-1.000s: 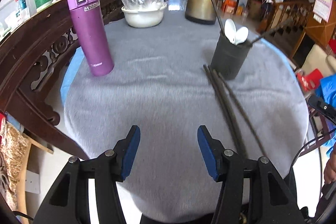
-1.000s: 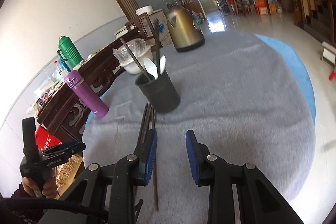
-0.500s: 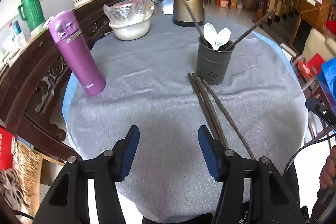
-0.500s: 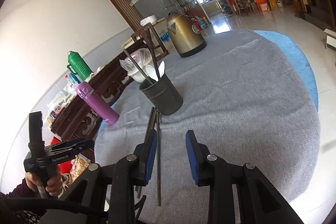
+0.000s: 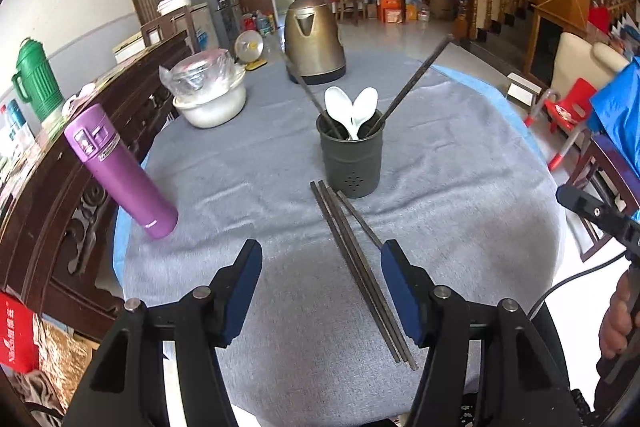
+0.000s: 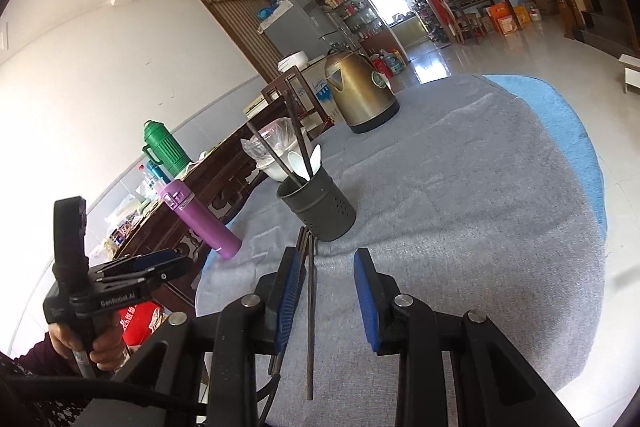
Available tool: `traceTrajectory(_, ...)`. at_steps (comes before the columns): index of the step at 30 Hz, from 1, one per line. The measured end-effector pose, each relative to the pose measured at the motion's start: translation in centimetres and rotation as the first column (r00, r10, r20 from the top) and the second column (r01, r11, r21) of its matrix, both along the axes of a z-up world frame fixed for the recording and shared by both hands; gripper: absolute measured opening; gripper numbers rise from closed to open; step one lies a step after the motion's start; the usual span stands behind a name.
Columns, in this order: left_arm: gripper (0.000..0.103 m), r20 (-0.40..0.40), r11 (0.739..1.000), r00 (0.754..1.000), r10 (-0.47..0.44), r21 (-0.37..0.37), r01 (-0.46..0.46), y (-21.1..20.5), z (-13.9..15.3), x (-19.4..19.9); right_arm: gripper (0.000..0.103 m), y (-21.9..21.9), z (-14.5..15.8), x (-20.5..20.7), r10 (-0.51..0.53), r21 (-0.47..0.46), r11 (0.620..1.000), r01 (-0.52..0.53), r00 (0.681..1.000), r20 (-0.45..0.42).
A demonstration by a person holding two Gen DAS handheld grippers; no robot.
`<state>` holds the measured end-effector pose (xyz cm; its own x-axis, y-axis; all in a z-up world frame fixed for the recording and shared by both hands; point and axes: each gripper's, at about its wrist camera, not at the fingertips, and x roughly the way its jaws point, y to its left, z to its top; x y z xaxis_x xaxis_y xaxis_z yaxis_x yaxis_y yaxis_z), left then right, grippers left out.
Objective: Organize utensils
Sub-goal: 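Move the right tool back down to the remaining chopsticks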
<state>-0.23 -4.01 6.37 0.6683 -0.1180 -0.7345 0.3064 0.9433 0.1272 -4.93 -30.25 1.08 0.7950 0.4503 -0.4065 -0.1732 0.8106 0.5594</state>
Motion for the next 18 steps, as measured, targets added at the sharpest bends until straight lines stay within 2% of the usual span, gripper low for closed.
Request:
traceTrajectory(9,0.063,0.034,0.999,0.999,0.022,-0.049,-0.02,2.1,0.5,0.6,0.031,1.6,0.6,0.9,0.014,-0.035,0.999,-0.015,1.0,-0.021)
traceTrajectory(18,0.063,0.009,0.988,0.995,0.096,-0.121,-0.095,5.6,-1.4,1.7,0.031,5.5,1.1,2.9,0.093,-0.091,0.991,-0.099,0.994,-0.065)
